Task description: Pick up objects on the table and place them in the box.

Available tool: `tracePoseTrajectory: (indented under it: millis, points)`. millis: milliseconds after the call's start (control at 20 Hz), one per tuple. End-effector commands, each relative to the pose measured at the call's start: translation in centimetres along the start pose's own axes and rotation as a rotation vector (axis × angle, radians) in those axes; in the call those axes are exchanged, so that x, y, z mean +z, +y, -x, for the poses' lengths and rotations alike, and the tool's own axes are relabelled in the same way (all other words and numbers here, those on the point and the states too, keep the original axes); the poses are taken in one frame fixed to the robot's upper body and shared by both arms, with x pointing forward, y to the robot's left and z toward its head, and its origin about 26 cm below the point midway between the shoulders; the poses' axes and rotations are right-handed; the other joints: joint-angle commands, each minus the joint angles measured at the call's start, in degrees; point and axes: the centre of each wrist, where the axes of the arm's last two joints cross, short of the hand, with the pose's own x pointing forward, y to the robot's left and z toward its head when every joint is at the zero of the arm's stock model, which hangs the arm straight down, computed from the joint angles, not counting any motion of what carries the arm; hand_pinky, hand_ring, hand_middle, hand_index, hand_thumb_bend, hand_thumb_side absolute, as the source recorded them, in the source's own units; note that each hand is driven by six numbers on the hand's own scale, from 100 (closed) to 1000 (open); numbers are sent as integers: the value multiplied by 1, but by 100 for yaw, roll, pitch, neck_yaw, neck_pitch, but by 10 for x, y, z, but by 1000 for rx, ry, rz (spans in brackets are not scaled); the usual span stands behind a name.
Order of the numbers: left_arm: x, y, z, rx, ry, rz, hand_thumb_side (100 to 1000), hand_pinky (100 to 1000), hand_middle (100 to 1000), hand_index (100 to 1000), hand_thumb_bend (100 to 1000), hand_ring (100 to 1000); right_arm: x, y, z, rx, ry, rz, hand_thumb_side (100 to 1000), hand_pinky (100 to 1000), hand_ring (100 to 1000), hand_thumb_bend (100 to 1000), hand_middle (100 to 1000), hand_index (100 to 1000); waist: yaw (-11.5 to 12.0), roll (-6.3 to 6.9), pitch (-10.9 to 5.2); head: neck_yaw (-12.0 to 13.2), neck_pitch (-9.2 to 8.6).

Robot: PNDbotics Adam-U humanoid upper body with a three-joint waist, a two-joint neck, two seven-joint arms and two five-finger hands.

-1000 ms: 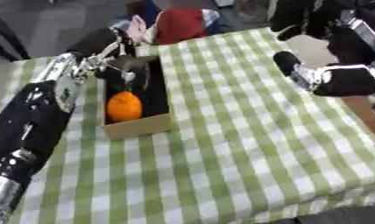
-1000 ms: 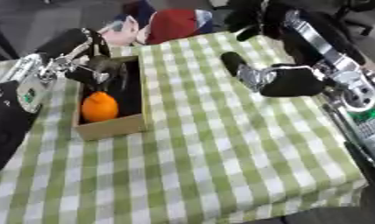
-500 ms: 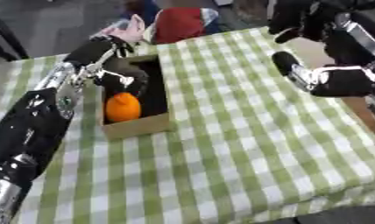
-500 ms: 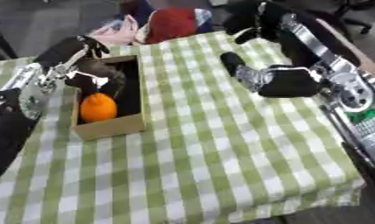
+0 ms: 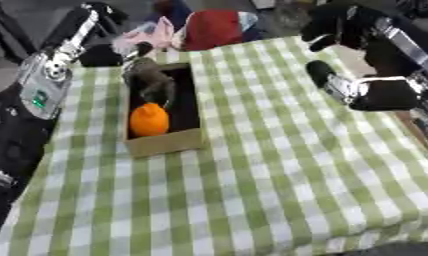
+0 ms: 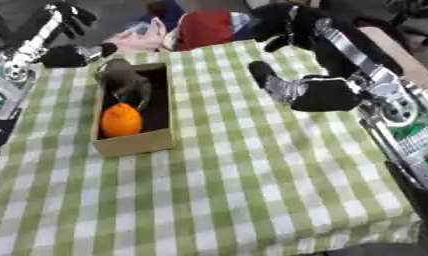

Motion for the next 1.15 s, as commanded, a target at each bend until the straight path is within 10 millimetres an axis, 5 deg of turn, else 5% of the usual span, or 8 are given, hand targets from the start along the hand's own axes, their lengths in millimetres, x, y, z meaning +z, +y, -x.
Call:
tracePoseTrajectory:
  millis: [50,450,800,1150]
  points:
    - [3,36,-7,46,-39,-63,690,604,637,765,622,619,0,-7,-2,29,-5,15,328,727,776,246,725,887,45,-31,-99,-38,1]
    - [46,64,-8,245,-60,-179,644,577,616,745,431,604,4,-10,-1,31,5,41,326,726,776,249,727,888,348,-99,-110,-109,22]
    - [106,67,-7,365,-19,-289,637,576,619,743,395,612,9,-9,1,27,22,65,331,721,777,248,731,891,526,-91,-76,-161,49]
    - [137,57,-8,436,38,-350,640,571,612,739,376,603,14,-6,6,5,45,91,339,710,772,238,729,892,611,-65,-79,-146,66]
